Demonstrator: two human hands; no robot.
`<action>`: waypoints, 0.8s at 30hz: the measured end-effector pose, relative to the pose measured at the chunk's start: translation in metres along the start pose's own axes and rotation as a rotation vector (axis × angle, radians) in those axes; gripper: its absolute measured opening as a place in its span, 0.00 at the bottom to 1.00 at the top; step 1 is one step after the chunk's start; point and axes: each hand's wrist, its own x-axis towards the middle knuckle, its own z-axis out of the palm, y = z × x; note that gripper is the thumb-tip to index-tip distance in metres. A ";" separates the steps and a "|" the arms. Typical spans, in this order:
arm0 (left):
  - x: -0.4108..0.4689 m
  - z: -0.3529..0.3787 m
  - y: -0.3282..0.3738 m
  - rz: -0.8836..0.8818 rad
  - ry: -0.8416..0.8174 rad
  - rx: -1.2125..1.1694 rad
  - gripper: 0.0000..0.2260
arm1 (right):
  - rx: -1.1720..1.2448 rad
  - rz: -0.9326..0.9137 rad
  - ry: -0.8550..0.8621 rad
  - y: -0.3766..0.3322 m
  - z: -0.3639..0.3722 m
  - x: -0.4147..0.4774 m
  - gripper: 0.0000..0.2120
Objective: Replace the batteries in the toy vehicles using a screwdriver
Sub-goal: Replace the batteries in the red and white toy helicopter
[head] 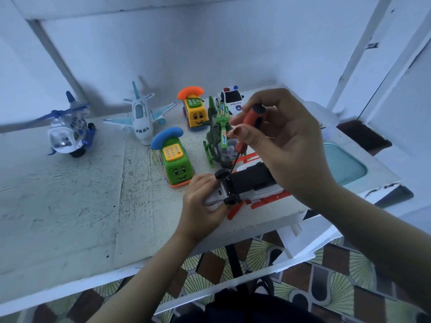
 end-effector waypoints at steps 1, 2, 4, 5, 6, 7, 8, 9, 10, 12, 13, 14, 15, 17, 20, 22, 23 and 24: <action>0.000 0.000 0.000 0.002 0.000 -0.003 0.18 | 0.001 -0.002 -0.003 0.000 0.000 0.000 0.10; 0.000 0.000 0.001 0.006 0.002 -0.004 0.18 | -0.002 -0.003 -0.007 0.001 0.000 -0.001 0.10; 0.001 0.000 0.002 0.013 0.010 -0.009 0.18 | -0.006 -0.004 -0.013 0.001 0.000 -0.001 0.10; 0.001 0.000 0.003 0.013 0.014 -0.011 0.18 | -0.007 -0.007 -0.016 0.001 0.000 -0.001 0.10; 0.002 0.000 0.003 0.012 0.015 -0.014 0.18 | -0.008 -0.012 -0.020 0.002 0.000 0.000 0.10; 0.002 0.000 0.003 0.011 0.013 -0.015 0.18 | -0.010 -0.016 -0.030 0.002 0.000 0.000 0.10; 0.002 0.000 0.003 0.009 0.011 -0.015 0.18 | -0.011 -0.017 -0.048 0.002 0.000 0.001 0.10; 0.001 0.000 0.002 0.009 0.008 -0.012 0.18 | -0.010 -0.019 -0.073 0.002 0.000 0.002 0.09; 0.001 0.000 0.002 0.010 0.004 -0.008 0.17 | -0.014 -0.023 -0.100 0.002 -0.001 0.003 0.09; 0.001 0.000 0.002 0.009 0.001 -0.007 0.17 | -0.045 -0.038 -0.143 0.002 -0.001 0.004 0.10; 0.001 0.000 0.002 0.007 0.004 -0.009 0.17 | -0.061 -0.047 -0.158 0.002 -0.001 0.004 0.10; 0.001 0.000 0.002 0.006 0.006 -0.011 0.17 | -0.066 -0.050 -0.169 0.002 0.000 0.004 0.10; 0.001 0.000 0.002 0.007 0.007 -0.012 0.17 | -0.057 -0.047 -0.175 0.002 0.000 0.004 0.09; 0.001 0.000 0.002 0.017 0.004 -0.009 0.16 | -0.012 -0.026 -0.165 0.002 0.001 0.005 0.08; 0.000 0.000 0.002 0.023 0.006 -0.015 0.16 | -0.005 -0.012 -0.116 0.001 -0.001 0.005 0.08; 0.000 0.000 0.002 0.018 0.010 -0.017 0.17 | -0.087 -0.035 -0.102 0.000 -0.002 0.003 0.08; 0.000 0.000 0.001 0.016 0.011 -0.018 0.17 | -0.134 -0.047 -0.101 0.000 -0.001 0.002 0.09; 0.000 0.001 0.001 0.016 0.012 -0.022 0.17 | -0.166 -0.057 -0.104 -0.001 0.000 0.001 0.09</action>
